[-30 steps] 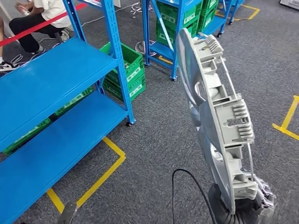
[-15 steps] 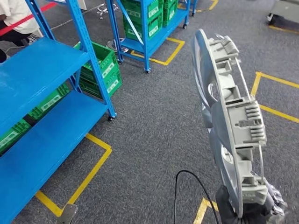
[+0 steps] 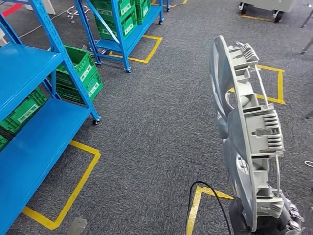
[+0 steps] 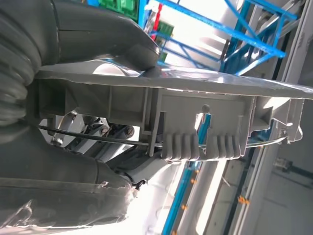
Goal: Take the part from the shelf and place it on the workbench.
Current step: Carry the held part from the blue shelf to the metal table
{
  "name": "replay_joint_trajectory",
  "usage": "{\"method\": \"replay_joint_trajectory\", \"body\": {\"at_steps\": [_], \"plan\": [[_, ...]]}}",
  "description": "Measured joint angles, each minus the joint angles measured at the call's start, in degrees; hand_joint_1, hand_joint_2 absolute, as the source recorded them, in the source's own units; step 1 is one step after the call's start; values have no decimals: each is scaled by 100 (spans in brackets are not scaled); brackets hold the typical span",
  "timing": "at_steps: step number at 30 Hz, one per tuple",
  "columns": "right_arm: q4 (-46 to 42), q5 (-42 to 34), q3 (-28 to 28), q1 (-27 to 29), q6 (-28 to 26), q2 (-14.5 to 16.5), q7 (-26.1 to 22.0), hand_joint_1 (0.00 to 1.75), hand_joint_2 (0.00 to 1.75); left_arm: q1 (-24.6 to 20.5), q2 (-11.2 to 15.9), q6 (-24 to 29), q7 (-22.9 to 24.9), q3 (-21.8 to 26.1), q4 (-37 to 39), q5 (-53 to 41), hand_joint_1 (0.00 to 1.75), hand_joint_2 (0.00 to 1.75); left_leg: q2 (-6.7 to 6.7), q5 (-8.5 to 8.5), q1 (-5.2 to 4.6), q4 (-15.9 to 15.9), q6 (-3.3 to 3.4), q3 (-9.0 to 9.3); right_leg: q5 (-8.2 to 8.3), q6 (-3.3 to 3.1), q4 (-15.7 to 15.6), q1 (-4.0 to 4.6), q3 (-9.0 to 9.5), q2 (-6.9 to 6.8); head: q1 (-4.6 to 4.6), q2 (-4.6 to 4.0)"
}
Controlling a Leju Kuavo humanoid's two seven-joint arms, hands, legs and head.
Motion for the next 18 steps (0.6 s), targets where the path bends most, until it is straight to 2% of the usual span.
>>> {"method": "replay_joint_trajectory", "body": {"at_steps": [1, 2, 3, 4, 5, 6, 7, 8, 9, 10, 11, 13, 14, 15, 17, 18], "plan": [[-4, -4, -4, 15, -1, 1, -1, 175, 175, 0, 1, -2, 2, -1, 0, 1, 0, 175, 8, -11, -10, -120, 2, 47, 81, 39, -49, -2, -12, 57, -9, 0], [-7, -7, -7, 28, -3, 1, -2, 175, 175, 1, -3, -15, 0, -3, 1, -3, 0, 175, 69, 46, -8, -129, 9, 9, 159, 78, -105, -11, -27, 110, -10, 0], [-11, -10, -13, 41, -6, 2, -2, 175, 175, -2, -5, -53, -18, -10, 1, -11, 0, 175, 133, 83, -3, -162, 43, -31, 171, 103, -118, -9, -71, 80, -13, 0], [-15, -13, -20, 51, -9, 2, -2, 175, 175, 0, -3, -107, -54, -23, 2, -32, 0, 175, 198, 109, 4, -190, 80, -77, 83, 122, -49, 2, -140, -26, 1, 0], [-19, -12, -32, 61, -11, 2, -3, 175, 175, 13, 2, -165, -107, -41, 2, -69, 0, 175, 267, 130, 16, -215, 112, -123, -106, 135, 141, 12, -236, -179, 23, -1], [-21, -8, -44, 72, -12, 2, -4, 175, 175, 35, 13, -211, -167, -63, 2, -117, 0, 175, 333, 132, 15, -224, 130, -159, -372, 147, 464, 18, -348, -358, 35, 0], [-23, -1, -57, 83, -12, 2, -6, 175, 175, 65, 22, -233, -217, -83, 2, -168, 0, 175, 406, 145, 13, -225, 140, -183, -617, 171, 868, 13, -458, -467, 50, -1], [-25, 9, -70, 98, -12, 2, -7, 175, 175, 95, 30, -239, -251, -100, 2, -211, 0, 175, 490, 166, 13, -224, 137, -196, -770, 194, 1257, 2, -543, -522, 58, -1], [-28, 19, -84, 113, -12, 2, -7, 175, 175, 118, 33, -241, -272, -114, 3, -237, 0, 175, 569, 185, 15, -223, 133, -200, -819, 217, 1512, -12, -552, -549, 62, -1], [-31, 26, -95, 127, -12, 2, -7, 175, 175, 132, 36, -243, -285, -125, 4, -249, 0, 175, 638, 201, 18, -222, 125, -201, -779, 234, 1539, -25, -451, -566, 67, -1], [-37, 33, -105, 141, -12, 2, -7, 175, 175, 138, 36, -245, -293, -133, 5, -252, 0, 175, 697, 210, 25, -220, 112, -197, -689, 247, 1305, -35, -216, -594, 69, -1], [-46, 39, -120, 165, -12, 2, -6, 175, 175, 139, 41, -256, -308, -147, 7, -270, 0, 175, 787, 209, 33, -212, 64, -175, -602, 244, 476, -27, 421, -712, 72, -1], [-52, 44, -129, 183, -12, 2, -7, 175, 175, 139, 48, -266, -313, -156, 7, -285, 0, 175, 820, 199, 33, -205, 27, -158, -609, 212, 169, -9, 642, -760, 70, -1], [-58, 49, -138, 198, -12, 2, -7, 175, 175, 140, 55, -277, -317, -167, 8, -304, 0, 175, 845, 189, 31, -194, -17, -143, -663, 159, 10, 12, 758, -787, 77, -1], [-79, 62, -152, 225, -12, 2, -7, 175, 175, 133, 65, -293, -319, -189, 10, -328, 0, 175, 898, 152, 35, -194, -112, -101, -753, 31, -31, 42, 773, -736, 87, -1], [-91, 68, -156, 237, -12, 3, -5, 175, 175, 125, 68, -296, -319, -200, 11, -339, 0, 175, 878, 130, 44, -175, -154, -87, -790, -21, -57, 37, 805, -697, 90, 0]]}}
